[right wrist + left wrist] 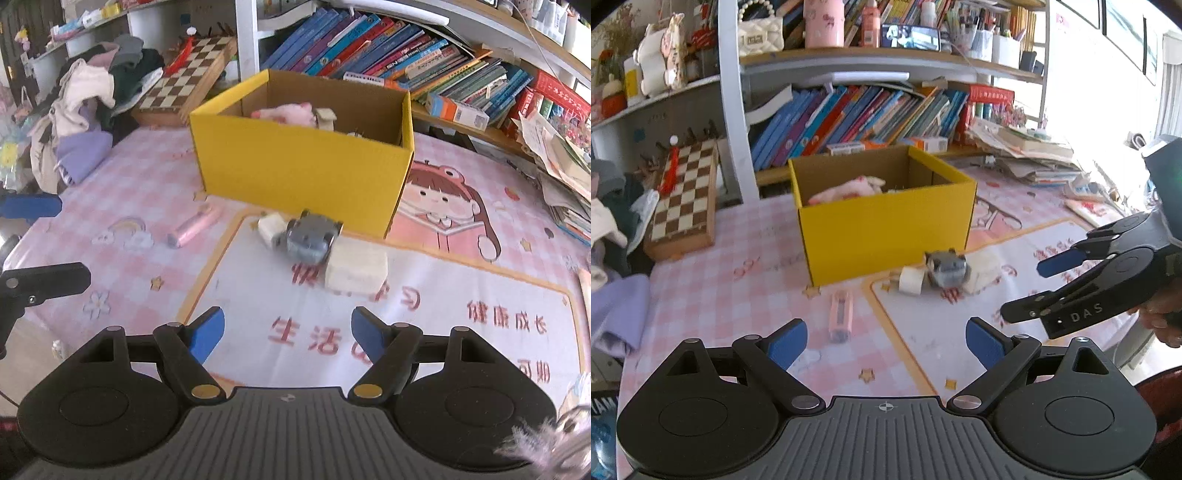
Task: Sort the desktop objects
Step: 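Withdraw both tools from the box back over the remaining objects, then move the left tool toward the pink comb while the right tool approaches the white block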
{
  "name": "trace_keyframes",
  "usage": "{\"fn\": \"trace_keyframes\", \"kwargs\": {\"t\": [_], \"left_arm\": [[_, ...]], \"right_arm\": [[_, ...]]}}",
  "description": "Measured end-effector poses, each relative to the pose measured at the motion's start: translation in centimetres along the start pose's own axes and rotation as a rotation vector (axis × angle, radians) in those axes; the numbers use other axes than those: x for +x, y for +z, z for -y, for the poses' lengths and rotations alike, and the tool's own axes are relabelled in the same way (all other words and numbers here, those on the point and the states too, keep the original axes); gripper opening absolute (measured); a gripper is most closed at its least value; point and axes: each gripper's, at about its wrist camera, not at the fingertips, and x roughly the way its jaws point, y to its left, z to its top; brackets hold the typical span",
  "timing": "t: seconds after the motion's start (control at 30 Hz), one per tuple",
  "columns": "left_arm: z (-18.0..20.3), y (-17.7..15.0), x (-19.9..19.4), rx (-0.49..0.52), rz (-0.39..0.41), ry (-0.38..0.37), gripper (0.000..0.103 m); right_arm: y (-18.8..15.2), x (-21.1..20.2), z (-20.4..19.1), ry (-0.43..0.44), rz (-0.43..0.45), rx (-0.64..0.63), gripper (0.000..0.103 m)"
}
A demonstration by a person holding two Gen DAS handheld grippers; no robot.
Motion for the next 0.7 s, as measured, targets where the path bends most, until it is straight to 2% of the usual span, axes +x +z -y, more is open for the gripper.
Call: {"fn": "trace_keyframes", "kwargs": {"t": [0.33, 0.47, 0.7], "left_arm": [[0.8, -1.9, 0.0, 0.004, -0.058, 0.035, 0.095], [0.8, -2.4, 0.1, -0.013, -0.074, 0.042, 0.095], [0.5, -3.0, 0.3, -0.027, -0.085, 0.069, 0.095]], "right_arm": [[-2.7, -1.5, -0.8, -0.075, 0.018, 0.031, 0.078], [-3.6, -1.5, -0.7, -0.184, 0.05, -0.007, 0.08], [-4.5, -1.7, -0.5, -0.219, 0.071, -0.036, 0.081]]}}
